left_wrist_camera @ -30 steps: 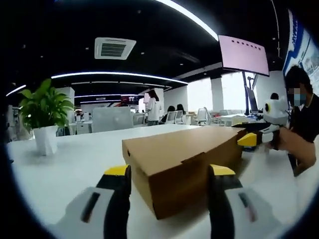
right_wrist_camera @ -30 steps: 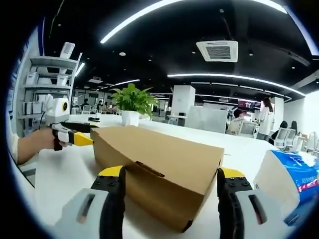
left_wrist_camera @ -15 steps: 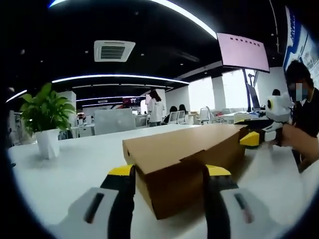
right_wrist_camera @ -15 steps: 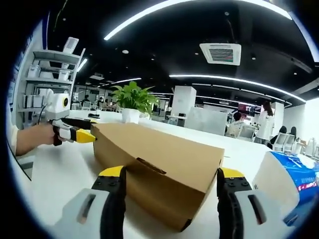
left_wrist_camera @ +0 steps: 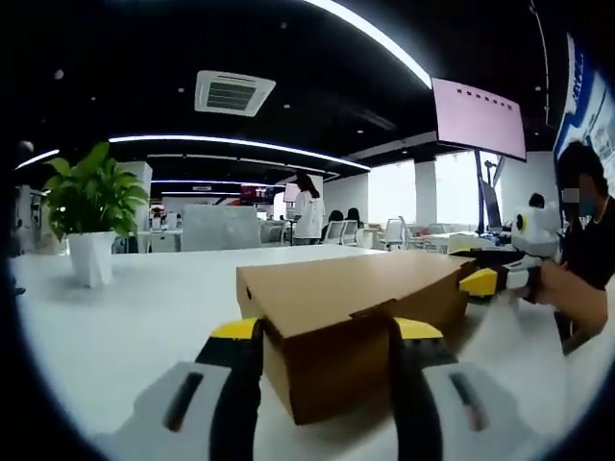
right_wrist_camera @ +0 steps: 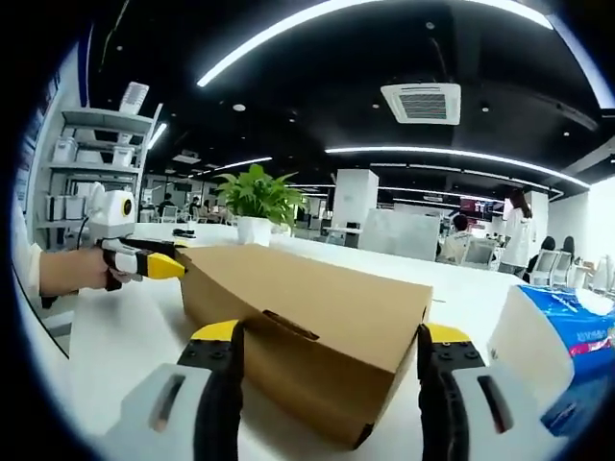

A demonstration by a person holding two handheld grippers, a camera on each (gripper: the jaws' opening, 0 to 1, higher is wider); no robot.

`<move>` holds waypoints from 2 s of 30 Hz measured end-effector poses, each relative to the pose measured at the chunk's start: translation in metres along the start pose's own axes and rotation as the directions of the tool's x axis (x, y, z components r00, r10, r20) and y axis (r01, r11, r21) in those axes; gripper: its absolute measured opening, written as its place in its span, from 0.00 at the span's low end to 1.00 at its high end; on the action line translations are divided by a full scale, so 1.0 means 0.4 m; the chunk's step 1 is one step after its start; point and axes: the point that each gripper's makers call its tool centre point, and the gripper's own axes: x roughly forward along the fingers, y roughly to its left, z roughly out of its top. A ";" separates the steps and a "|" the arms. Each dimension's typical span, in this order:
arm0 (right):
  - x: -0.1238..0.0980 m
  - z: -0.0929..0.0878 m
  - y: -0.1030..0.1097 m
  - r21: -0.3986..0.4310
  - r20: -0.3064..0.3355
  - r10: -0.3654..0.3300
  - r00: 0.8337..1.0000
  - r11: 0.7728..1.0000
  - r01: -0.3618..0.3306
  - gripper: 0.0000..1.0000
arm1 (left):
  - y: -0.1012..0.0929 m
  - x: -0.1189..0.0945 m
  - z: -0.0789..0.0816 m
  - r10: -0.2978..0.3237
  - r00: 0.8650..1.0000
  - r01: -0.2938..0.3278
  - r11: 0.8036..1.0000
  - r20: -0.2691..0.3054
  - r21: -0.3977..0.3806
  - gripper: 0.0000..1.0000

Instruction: Operate the shoe box by opening the lid, removing the specified soft item, and placing it in the target area until the item is outside and the box remains undamaged.

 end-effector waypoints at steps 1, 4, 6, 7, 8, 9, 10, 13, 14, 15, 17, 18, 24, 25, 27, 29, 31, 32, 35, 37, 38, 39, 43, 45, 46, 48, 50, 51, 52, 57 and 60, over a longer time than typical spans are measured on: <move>0.001 0.000 0.002 -0.002 0.000 -0.002 1.000 1.000 0.002 0.75 | -0.002 0.001 0.000 0.001 1.000 -0.001 1.000 -0.005 0.004 0.53; 0.002 0.000 0.002 -0.001 -0.005 -0.005 1.000 1.000 0.005 0.76 | -0.005 0.002 0.003 0.010 1.000 -0.010 1.000 0.001 -0.030 0.54; 0.001 0.000 0.002 -0.002 -0.003 -0.004 1.000 1.000 0.004 0.76 | -0.004 0.002 0.004 0.016 1.000 -0.016 0.999 0.000 -0.039 0.54; 0.000 0.000 0.001 -0.001 -0.003 -0.004 1.000 1.000 0.004 0.76 | -0.007 0.002 0.005 0.021 1.000 -0.021 0.999 -0.002 -0.037 0.54; -0.001 0.000 0.001 -0.001 -0.003 -0.003 1.000 1.000 0.003 0.76 | -0.008 0.001 0.004 0.025 1.000 -0.025 0.999 -0.002 -0.040 0.54; -0.003 0.000 0.000 0.000 -0.002 -0.001 1.000 1.000 0.001 0.76 | -0.011 -0.002 0.003 0.032 0.999 -0.032 0.998 0.006 -0.049 0.54; -0.005 -0.001 0.001 -0.002 -0.001 0.000 1.000 1.000 0.000 0.76 | -0.016 -0.004 0.002 0.038 0.999 -0.037 0.998 0.020 -0.044 0.54; -0.013 -0.002 0.002 -0.001 0.002 0.003 1.000 1.000 -0.003 0.76 | -0.021 -0.009 0.001 0.042 0.999 -0.040 0.998 0.034 -0.045 0.54; -0.016 -0.002 0.003 -0.002 0.004 0.002 1.000 1.000 -0.002 0.76 | -0.021 -0.010 0.001 0.042 0.998 -0.040 0.998 0.037 -0.044 0.54; -0.018 -0.003 0.003 -0.003 0.007 0.001 1.000 1.000 -0.001 0.76 | -0.023 -0.013 0.003 0.042 0.998 -0.040 0.998 0.039 -0.046 0.54; -0.027 -0.003 0.008 -0.004 0.016 0.003 1.000 1.000 -0.003 0.75 | -0.028 -0.018 0.003 0.042 0.998 -0.040 0.998 0.041 -0.045 0.54; -0.028 -0.003 0.009 -0.003 0.019 0.004 1.000 1.000 -0.004 0.75 | -0.031 -0.021 0.003 0.043 0.998 -0.041 0.998 0.042 -0.043 0.54; -0.040 -0.002 0.022 -0.008 0.022 0.016 1.000 1.000 -0.016 0.75 | -0.046 -0.037 0.000 0.053 0.998 -0.052 0.999 0.028 -0.011 0.54; -0.042 -0.002 0.023 -0.009 0.023 0.017 1.000 1.000 -0.016 0.75 | -0.048 -0.040 0.000 0.055 0.998 -0.055 0.998 0.029 -0.012 0.54; -0.047 -0.002 0.025 -0.007 0.029 0.021 0.999 1.000 -0.020 0.75 | -0.050 -0.045 -0.001 0.054 0.998 -0.054 0.998 0.027 -0.011 0.54; -0.051 -0.002 0.028 -0.010 0.034 0.021 0.999 1.000 -0.020 0.75 | -0.055 -0.051 -0.002 0.057 0.998 -0.057 0.998 0.026 -0.002 0.54; -0.054 -0.002 0.028 0.006 0.032 0.015 0.999 1.000 -0.015 0.75 | -0.056 -0.053 -0.002 0.056 0.998 -0.055 0.998 0.036 -0.015 0.53; -0.054 -0.002 0.028 0.002 0.033 0.015 0.999 1.000 -0.015 0.75 | -0.056 -0.055 -0.003 0.051 0.997 -0.051 0.999 0.050 -0.019 0.53; -0.059 -0.002 0.031 0.003 0.031 0.014 0.999 1.000 -0.014 0.75 | -0.061 -0.059 0.000 0.054 0.997 -0.053 0.998 0.050 -0.017 0.53; -0.063 -0.002 0.030 0.004 0.030 0.017 0.999 1.000 -0.017 0.75 | -0.065 -0.063 -0.001 0.056 0.997 -0.055 0.998 0.050 -0.019 0.53; -0.065 -0.002 0.031 0.003 0.030 0.019 0.999 1.000 -0.019 0.75 | -0.068 -0.066 -0.002 0.057 0.997 -0.056 0.998 0.051 -0.016 0.53; -0.069 -0.002 0.031 0.001 0.026 0.023 0.999 1.000 -0.023 0.75 | -0.070 -0.068 -0.003 0.056 0.997 -0.055 0.998 0.053 -0.010 0.52; -0.086 -0.005 0.023 -0.007 -0.005 0.045 0.999 0.999 -0.045 0.74 | -0.085 -0.081 -0.003 0.034 0.998 -0.034 0.999 0.055 -0.004 0.50; -0.096 -0.011 0.026 -0.009 -0.011 0.045 0.999 0.999 -0.045 0.74 | -0.097 -0.086 -0.003 0.033 0.998 -0.033 0.999 0.052 0.002 0.50; -0.099 -0.012 0.027 -0.009 -0.011 0.044 0.999 0.999 -0.044 0.74 | -0.100 -0.088 -0.003 0.034 0.998 -0.034 0.999 0.051 0.002 0.50; -0.103 -0.014 0.023 -0.008 -0.002 0.043 0.999 0.999 -0.043 0.74 | -0.104 -0.091 -0.003 0.035 0.998 -0.035 0.999 0.049 0.003 0.50; -0.102 -0.016 0.020 -0.008 0.003 0.044 0.999 0.999 -0.044 0.74 | -0.108 -0.096 -0.005 0.035 0.999 -0.036 0.999 0.033 0.026 0.50; -0.102 -0.018 0.022 0.004 0.001 0.042 0.999 0.999 -0.042 0.74 | -0.109 -0.098 -0.004 0.035 0.999 -0.036 0.999 0.030 0.024 0.50; -0.104 -0.019 0.023 0.007 -0.003 0.041 0.999 0.999 -0.041 0.73 | -0.110 -0.100 -0.003 0.034 0.999 -0.035 0.999 0.029 0.018 0.50; -0.127 -0.016 0.041 0.005 -0.011 0.032 0.999 0.999 -0.032 0.73 | -0.117 -0.108 -0.004 0.035 0.999 -0.035 0.999 0.033 0.012 0.49; -0.145 -0.018 0.041 0.004 -0.002 0.028 1.000 1.000 -0.028 0.73 | -0.134 -0.112 -0.003 0.026 0.999 -0.026 1.000 0.038 0.014 0.49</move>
